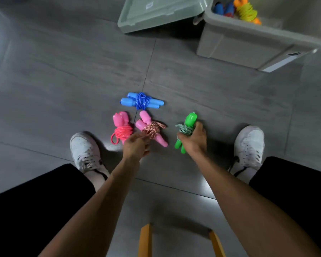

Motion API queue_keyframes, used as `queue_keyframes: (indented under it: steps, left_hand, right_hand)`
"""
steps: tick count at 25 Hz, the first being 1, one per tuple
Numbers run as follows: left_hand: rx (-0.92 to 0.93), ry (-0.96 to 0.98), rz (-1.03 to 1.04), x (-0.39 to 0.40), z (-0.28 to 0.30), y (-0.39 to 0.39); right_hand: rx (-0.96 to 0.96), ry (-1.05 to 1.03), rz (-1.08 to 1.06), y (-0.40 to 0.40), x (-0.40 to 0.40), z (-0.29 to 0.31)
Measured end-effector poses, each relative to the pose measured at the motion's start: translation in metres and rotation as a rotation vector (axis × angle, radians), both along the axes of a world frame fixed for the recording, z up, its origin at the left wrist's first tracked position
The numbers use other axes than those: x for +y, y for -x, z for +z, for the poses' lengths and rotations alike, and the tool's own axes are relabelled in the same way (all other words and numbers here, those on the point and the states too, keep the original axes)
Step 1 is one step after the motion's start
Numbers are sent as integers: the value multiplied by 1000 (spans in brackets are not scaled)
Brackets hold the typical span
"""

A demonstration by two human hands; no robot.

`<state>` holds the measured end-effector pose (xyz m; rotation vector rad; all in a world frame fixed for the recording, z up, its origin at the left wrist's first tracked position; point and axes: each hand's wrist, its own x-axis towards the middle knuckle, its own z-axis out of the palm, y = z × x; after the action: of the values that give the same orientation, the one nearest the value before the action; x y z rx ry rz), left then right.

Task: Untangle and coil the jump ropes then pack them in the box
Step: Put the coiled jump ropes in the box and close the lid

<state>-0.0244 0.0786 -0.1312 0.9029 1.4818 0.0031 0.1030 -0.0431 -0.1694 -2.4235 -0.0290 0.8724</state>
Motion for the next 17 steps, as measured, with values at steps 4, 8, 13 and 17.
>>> queue_keyframes:
  steps: [4, 8, 13, 17]
  left_hand:
    - [21, -110, 60, -10, -22, -24]
    - [-48, -49, 82, -18, -26, -39]
    - [-286, -32, 45, -24, 7, -61]
    - [-419, -74, -100, -21, 68, -112]
  right_hand:
    - [179, -205, 39, -8, -23, 8]
    - [217, -321, 27, -30, -39, 20]
    - [251, -439, -76, -82, -42, 62]
    - [180, -457, -21, -145, -40, 125]
